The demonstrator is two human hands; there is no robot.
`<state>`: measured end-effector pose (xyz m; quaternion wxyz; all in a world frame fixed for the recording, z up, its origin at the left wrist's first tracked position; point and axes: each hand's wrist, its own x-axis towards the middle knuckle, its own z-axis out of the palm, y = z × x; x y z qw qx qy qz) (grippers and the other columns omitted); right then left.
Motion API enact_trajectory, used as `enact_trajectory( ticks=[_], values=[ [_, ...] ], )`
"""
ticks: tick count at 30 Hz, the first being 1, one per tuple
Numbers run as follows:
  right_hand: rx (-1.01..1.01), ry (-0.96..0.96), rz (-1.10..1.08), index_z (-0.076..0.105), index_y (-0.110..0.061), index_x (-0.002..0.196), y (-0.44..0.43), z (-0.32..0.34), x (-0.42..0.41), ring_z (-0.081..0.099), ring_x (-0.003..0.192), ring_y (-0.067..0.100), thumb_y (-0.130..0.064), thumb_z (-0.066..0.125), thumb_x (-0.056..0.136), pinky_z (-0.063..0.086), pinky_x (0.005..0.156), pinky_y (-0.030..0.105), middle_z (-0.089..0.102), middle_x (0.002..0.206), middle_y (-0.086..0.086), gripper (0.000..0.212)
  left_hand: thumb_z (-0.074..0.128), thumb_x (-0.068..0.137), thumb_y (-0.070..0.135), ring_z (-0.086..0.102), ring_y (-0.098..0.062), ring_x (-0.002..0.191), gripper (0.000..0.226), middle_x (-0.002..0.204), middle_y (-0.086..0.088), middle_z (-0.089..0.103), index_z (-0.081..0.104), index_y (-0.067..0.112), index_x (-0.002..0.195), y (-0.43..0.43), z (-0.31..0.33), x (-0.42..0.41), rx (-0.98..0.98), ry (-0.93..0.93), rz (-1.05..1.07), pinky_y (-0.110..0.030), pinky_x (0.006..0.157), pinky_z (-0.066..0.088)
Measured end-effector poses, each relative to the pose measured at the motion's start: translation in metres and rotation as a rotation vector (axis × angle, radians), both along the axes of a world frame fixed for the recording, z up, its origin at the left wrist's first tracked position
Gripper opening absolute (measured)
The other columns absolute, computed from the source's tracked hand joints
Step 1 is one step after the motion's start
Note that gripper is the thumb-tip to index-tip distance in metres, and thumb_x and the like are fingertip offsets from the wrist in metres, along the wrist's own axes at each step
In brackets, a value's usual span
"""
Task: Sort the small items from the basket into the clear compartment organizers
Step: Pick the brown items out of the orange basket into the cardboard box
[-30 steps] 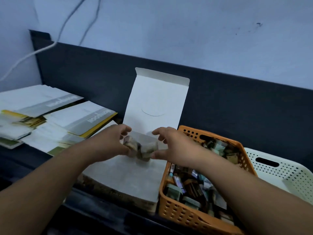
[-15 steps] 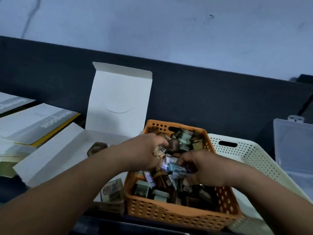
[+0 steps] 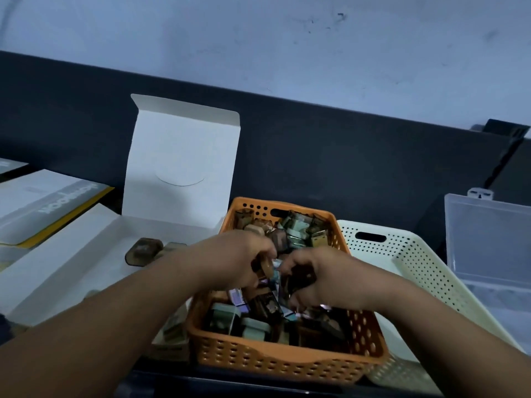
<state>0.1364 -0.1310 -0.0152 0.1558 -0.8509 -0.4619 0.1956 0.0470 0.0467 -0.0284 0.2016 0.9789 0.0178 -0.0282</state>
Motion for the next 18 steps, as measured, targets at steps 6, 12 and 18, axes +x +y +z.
enact_trajectory(
  ticks=[6, 12, 18],
  values=[
    [0.295, 0.083, -0.018, 0.063, -0.034, 0.112, 0.033, 0.027, -0.007, 0.063, 0.085, -0.007, -0.027, 0.082, 0.074, 0.050, 0.075, 0.013, 0.068, 0.097, -0.017, 0.043, 0.076, 0.075, 0.010, 0.061, -0.004, 0.094, 0.048, 0.104, 0.012, 0.062, 0.054, 0.035, 0.110, 0.031, 0.035, -0.041, -0.390, -0.223, 0.203, -0.031, 0.081, 0.054],
    [0.310, 0.008, 0.175, 0.061, -0.027, 0.121, 0.103, 0.029, -0.038, 0.062, 0.085, -0.002, -0.028, 0.078, 0.078, 0.050, 0.072, 0.015, 0.065, 0.100, -0.015, 0.046, 0.075, 0.076, 0.017, 0.057, -0.004, 0.096, 0.053, 0.108, 0.013, 0.059, 0.053, 0.035, 0.121, 0.085, 0.038, -0.094, -0.195, -0.245, 0.487, -0.032, 0.084, 0.054],
    [0.153, -0.152, 0.315, 0.059, -0.024, 0.124, 0.149, 0.006, -0.054, 0.056, 0.100, 0.011, -0.027, 0.074, 0.081, 0.051, 0.085, 0.028, 0.060, 0.113, -0.007, 0.046, 0.071, 0.079, 0.019, 0.056, -0.008, 0.099, 0.055, 0.115, 0.009, 0.059, 0.051, 0.030, 0.129, 0.105, 0.009, -0.123, -0.067, -0.127, 0.618, -0.032, 0.086, 0.052]
  ],
)
